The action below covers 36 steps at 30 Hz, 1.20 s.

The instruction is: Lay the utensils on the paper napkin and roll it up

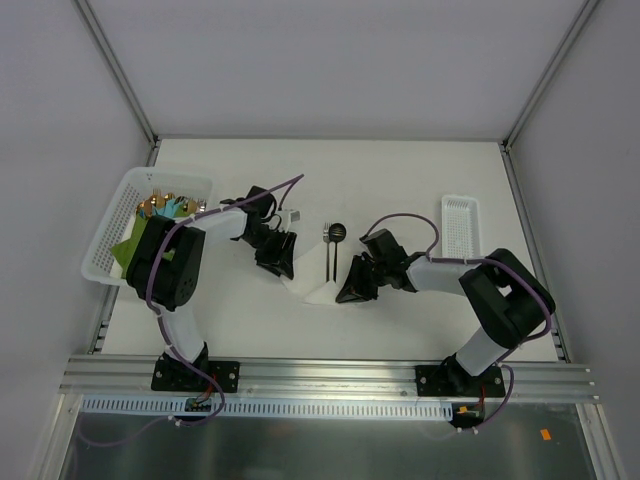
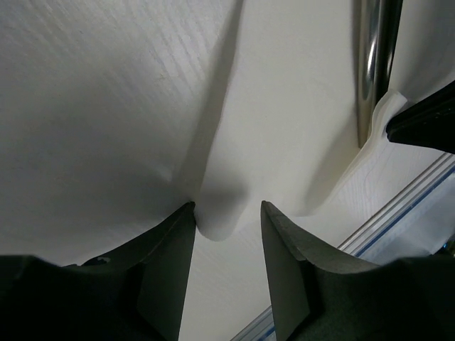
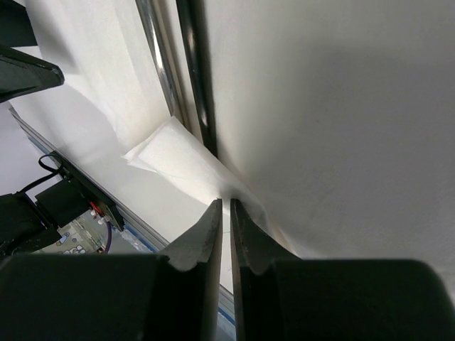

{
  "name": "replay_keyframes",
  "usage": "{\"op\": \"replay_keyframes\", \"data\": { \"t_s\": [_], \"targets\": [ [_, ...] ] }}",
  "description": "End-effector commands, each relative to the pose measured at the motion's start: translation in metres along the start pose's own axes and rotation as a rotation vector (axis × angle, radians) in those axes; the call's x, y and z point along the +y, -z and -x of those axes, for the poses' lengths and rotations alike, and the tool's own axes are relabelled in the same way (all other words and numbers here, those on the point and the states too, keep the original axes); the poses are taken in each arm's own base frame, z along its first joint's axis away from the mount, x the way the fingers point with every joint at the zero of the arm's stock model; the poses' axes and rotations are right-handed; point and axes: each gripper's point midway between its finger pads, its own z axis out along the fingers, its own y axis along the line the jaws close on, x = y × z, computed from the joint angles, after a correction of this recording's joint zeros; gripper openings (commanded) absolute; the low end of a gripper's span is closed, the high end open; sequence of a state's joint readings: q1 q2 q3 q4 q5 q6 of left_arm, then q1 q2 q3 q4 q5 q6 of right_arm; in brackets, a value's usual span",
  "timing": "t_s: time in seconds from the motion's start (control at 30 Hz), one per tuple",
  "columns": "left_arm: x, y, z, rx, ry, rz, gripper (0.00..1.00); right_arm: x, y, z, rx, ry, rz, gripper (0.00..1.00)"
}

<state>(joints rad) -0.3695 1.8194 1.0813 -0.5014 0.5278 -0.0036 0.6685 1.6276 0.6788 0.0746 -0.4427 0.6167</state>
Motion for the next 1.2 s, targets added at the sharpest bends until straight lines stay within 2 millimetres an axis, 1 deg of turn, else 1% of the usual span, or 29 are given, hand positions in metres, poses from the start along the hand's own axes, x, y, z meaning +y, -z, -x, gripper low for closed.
{"op": "replay_keyframes", "data": {
  "t_s": [0.0,0.07,0.1,0.17,0.27,0.3,0.37,0.4,0.5,0.53,0.63,0.77,0.97,1.07,1.17],
  "targets": [
    [0.009,-0.021,-0.031,0.127,0.033,0.027,0.42,0.004,-0.002,0.003,-0.007,0.011,-0.004,0.12],
    [0.002,-0.023,-0.033,0.137,0.063,0.001,0.40,0.003,-0.002,0.003,-0.009,0.008,-0.005,0.12],
    [0.001,-0.024,-0.034,0.140,0.066,-0.009,0.36,0.002,-0.003,0.002,-0.006,0.011,-0.008,0.12],
    [-0.005,-0.023,-0.032,0.137,0.064,-0.042,0.32,0.002,-0.003,0.002,-0.003,0.009,-0.009,0.12],
    [-0.015,-0.017,-0.027,0.112,0.050,-0.080,0.27,0.002,-0.003,0.002,-0.006,0.012,-0.008,0.12],
    [-0.023,-0.011,-0.022,0.092,0.040,-0.112,0.26,0.002,-0.003,0.002,-0.005,0.011,-0.011,0.12],
    [-0.033,-0.005,-0.016,0.066,0.024,-0.144,0.24,0.002,-0.003,0.002,-0.005,0.010,-0.012,0.11],
    [-0.044,0.002,-0.011,0.045,0.008,-0.189,0.22,0.001,-0.003,0.002,-0.004,0.010,-0.013,0.11],
    [-0.059,0.014,-0.002,0.009,-0.008,-0.242,0.18,0.002,-0.002,0.003,-0.006,0.010,-0.015,0.11],
    [-0.069,0.019,0.002,-0.002,-0.016,-0.281,0.17,0.001,-0.003,0.002,-0.004,0.010,-0.017,0.11],
    [-0.083,0.025,0.008,-0.005,0.002,-0.338,0.13,0.001,-0.003,0.003,-0.006,0.013,-0.018,0.12],
    [-0.098,0.024,0.009,0.016,0.006,-0.380,0.10,0.002,-0.003,0.003,-0.005,0.015,-0.019,0.12],
    [-0.120,0.020,0.008,0.051,-0.015,-0.441,0.07,0.001,-0.005,0.003,0.001,0.014,-0.022,0.12],
    [-0.129,0.016,0.009,0.063,-0.013,-0.466,0.06,0.001,-0.005,0.003,0.000,0.013,-0.022,0.11],
    [-0.131,0.010,0.013,0.076,0.003,-0.467,0.06,0.001,-0.005,0.003,0.002,0.014,-0.023,0.11]
  ]
}}
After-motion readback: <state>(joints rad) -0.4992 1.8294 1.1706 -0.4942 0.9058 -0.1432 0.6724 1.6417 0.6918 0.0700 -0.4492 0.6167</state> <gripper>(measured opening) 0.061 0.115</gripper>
